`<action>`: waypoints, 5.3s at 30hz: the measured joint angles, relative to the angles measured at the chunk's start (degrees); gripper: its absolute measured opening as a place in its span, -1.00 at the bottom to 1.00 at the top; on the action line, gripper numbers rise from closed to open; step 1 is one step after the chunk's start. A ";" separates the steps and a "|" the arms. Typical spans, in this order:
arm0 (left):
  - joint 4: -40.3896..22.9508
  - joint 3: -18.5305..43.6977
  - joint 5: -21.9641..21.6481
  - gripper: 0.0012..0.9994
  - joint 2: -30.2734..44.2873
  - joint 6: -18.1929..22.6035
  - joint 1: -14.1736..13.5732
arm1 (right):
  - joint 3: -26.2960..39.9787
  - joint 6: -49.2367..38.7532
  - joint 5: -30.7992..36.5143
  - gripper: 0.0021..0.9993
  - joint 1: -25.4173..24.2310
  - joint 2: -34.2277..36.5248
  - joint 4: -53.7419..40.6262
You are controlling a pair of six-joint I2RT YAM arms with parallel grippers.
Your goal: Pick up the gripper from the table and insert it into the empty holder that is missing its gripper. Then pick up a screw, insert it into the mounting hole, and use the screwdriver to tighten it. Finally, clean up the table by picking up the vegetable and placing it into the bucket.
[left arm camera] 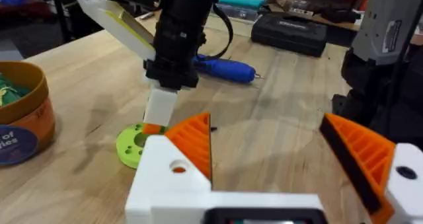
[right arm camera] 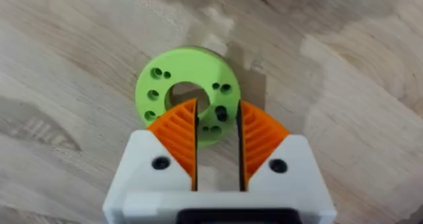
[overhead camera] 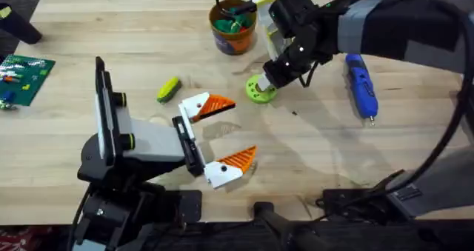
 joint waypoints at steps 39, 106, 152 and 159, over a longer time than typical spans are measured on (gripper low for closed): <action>0.00 0.02 -0.02 0.97 0.00 -0.02 0.00 | 14.76 -0.02 0.35 -0.99 0.01 0.00 -17.07; 0.00 0.02 -0.02 0.97 0.00 -0.01 0.00 | 49.05 3.91 0.17 -0.99 30.80 5.90 -40.71; 0.00 0.02 -0.02 0.97 0.00 0.00 0.00 | 49.05 4.31 0.63 -0.99 30.75 6.58 -41.86; 0.00 0.02 -0.02 0.97 0.00 0.00 0.00 | 49.05 4.31 0.66 -0.99 30.75 6.61 -42.01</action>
